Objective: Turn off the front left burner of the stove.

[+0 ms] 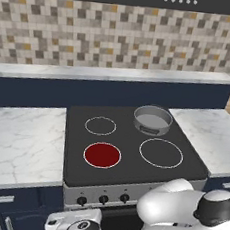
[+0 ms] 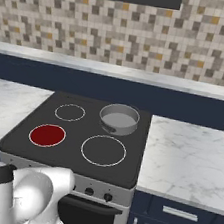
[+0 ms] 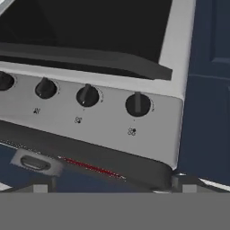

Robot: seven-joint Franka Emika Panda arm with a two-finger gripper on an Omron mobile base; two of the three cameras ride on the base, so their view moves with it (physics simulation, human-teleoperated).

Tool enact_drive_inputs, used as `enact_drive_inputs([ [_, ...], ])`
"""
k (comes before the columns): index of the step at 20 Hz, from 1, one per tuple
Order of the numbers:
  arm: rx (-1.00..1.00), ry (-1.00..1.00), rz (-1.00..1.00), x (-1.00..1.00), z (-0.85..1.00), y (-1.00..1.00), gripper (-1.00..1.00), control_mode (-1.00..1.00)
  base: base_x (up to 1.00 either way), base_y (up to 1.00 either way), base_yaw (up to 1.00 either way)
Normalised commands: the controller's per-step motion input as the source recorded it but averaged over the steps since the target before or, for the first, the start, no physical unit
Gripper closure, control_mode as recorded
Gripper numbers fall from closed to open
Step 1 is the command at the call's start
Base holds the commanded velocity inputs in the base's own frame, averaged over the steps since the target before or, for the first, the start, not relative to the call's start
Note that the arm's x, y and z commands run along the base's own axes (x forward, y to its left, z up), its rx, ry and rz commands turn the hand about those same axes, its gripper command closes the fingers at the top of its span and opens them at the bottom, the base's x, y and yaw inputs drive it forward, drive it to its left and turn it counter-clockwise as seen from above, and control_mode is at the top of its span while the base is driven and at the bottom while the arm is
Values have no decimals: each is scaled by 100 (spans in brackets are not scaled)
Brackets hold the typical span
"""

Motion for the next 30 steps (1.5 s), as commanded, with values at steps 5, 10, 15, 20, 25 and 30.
enact_drive_inputs([
  [5,-2,-11,13,0,-32,-2,-100,-100,0,0,0],
  [10,0,-18,5,10,-27,-11,-100,-100,0,0,0],
  [15,1,-22,0,8,-5,-8,-100,-100,0,0,0],
  [20,1,-14,0,8,-8,0,-100,-100,0,0,0],
  [25,8,-2,0,14,-22,0,-100,-100,0,0,0],
  [30,8,0,0,18,-24,0,-100,-100,0,0,0],
])
